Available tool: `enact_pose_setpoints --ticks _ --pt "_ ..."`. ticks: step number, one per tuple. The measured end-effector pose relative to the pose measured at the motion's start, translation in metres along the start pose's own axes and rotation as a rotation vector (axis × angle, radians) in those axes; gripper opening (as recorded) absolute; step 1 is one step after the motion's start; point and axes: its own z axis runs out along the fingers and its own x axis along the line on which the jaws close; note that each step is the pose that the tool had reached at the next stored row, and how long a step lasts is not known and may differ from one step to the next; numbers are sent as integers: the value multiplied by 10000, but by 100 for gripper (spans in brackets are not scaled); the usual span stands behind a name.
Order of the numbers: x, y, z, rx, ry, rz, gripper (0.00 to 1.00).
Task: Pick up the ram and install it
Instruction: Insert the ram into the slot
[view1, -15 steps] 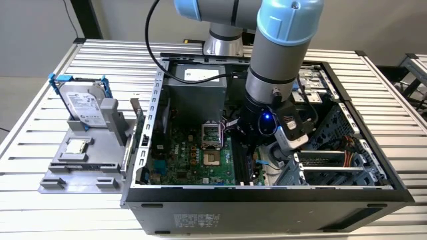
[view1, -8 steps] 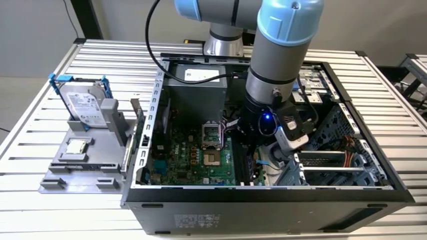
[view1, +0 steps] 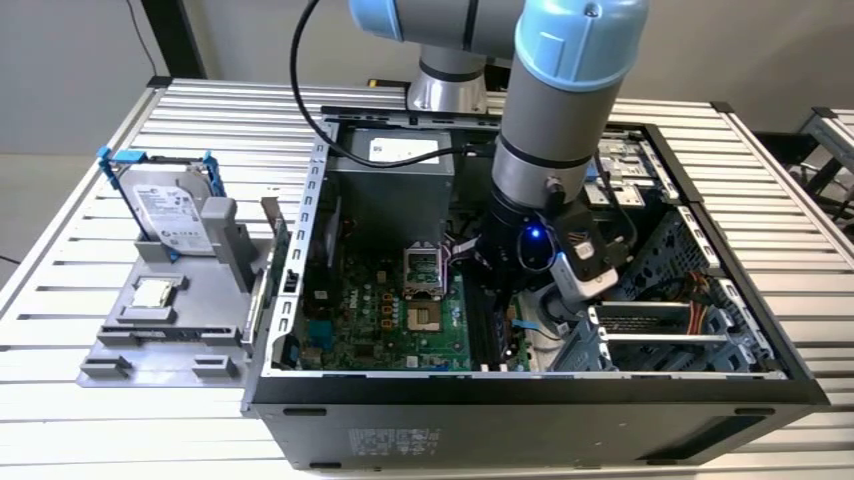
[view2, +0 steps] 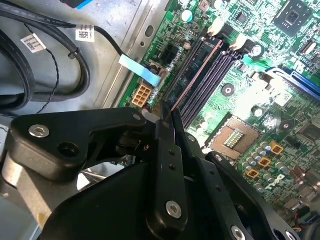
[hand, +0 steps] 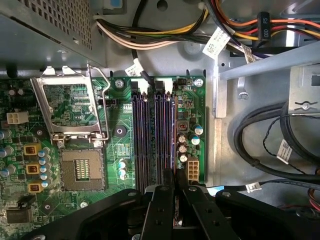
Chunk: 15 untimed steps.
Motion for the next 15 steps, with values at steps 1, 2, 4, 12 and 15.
enact_pose_setpoints --ticks 1,2,4,12,15 --pt "0 0 -8 -1 1 0 0" --pt "-1 -1 -21 -10 1 -1 0" --pt "-2 -3 -51 -36 3 -5 0" --pt "-3 -3 -57 -75 -4 -171 0" --pt "-2 -8 -57 -75 -5 -208 0"
